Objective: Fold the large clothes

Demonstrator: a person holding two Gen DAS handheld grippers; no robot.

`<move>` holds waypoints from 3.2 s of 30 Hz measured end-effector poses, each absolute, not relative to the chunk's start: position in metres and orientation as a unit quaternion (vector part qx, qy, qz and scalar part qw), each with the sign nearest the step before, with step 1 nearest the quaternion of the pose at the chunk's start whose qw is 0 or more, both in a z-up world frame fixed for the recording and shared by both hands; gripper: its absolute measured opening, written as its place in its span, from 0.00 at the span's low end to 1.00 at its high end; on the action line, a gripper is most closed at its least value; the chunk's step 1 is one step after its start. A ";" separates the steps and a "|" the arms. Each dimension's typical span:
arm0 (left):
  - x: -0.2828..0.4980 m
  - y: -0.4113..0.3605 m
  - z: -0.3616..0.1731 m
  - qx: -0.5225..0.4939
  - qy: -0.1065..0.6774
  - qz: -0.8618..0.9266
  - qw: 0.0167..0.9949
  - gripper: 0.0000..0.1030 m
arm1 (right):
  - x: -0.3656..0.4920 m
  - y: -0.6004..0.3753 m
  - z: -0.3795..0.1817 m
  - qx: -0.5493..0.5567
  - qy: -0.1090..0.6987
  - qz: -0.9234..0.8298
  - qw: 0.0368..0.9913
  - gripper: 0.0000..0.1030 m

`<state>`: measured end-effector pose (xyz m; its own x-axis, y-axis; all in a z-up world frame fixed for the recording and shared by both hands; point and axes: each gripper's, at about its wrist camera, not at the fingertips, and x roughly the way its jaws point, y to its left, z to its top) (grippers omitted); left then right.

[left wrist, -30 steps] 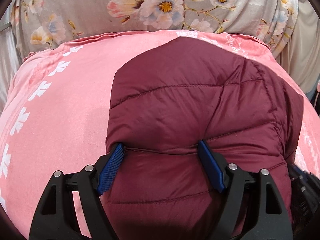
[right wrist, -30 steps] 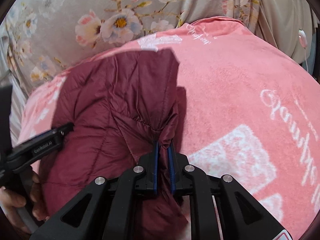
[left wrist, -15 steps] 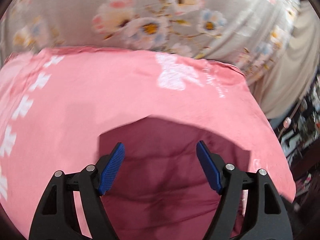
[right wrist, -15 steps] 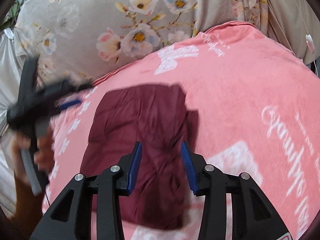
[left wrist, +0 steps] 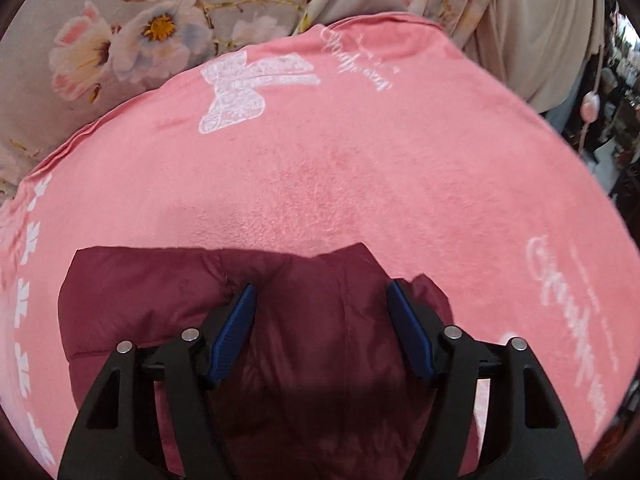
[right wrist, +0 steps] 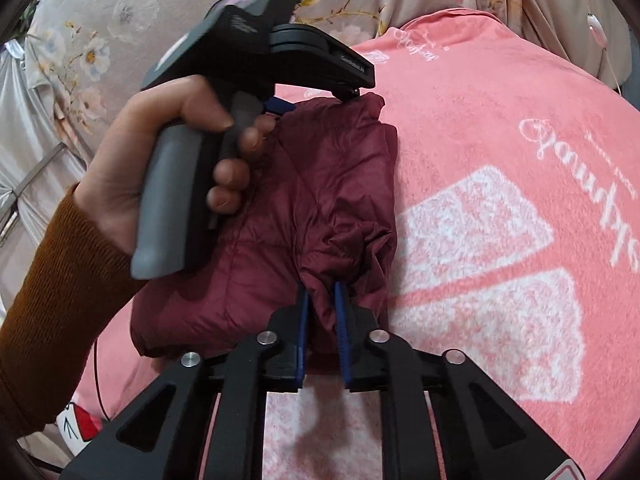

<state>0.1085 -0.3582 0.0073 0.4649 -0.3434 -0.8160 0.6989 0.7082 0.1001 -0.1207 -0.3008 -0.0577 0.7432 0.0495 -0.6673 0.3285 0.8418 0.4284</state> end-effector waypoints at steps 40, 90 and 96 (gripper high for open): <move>0.085 -0.281 0.023 0.161 0.351 -0.261 0.885 0.76 | -0.130 -0.285 -0.080 0.232 0.313 -0.108 0.915 0.25; 0.093 -0.119 -0.009 -0.054 0.467 -0.360 0.806 0.38 | -0.063 -0.290 -0.069 0.323 0.284 -0.086 0.899 0.19; 0.068 -0.115 0.041 -0.022 0.398 -0.400 0.825 0.34 | -0.085 -0.259 -0.022 0.260 0.225 -0.097 0.934 0.18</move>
<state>0.0679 -0.1147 0.0414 0.3633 -0.6774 -0.6397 0.6422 0.6795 -0.3548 -0.0850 -0.2588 -0.0221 0.8803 -0.0641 -0.4701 0.2976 0.8463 0.4419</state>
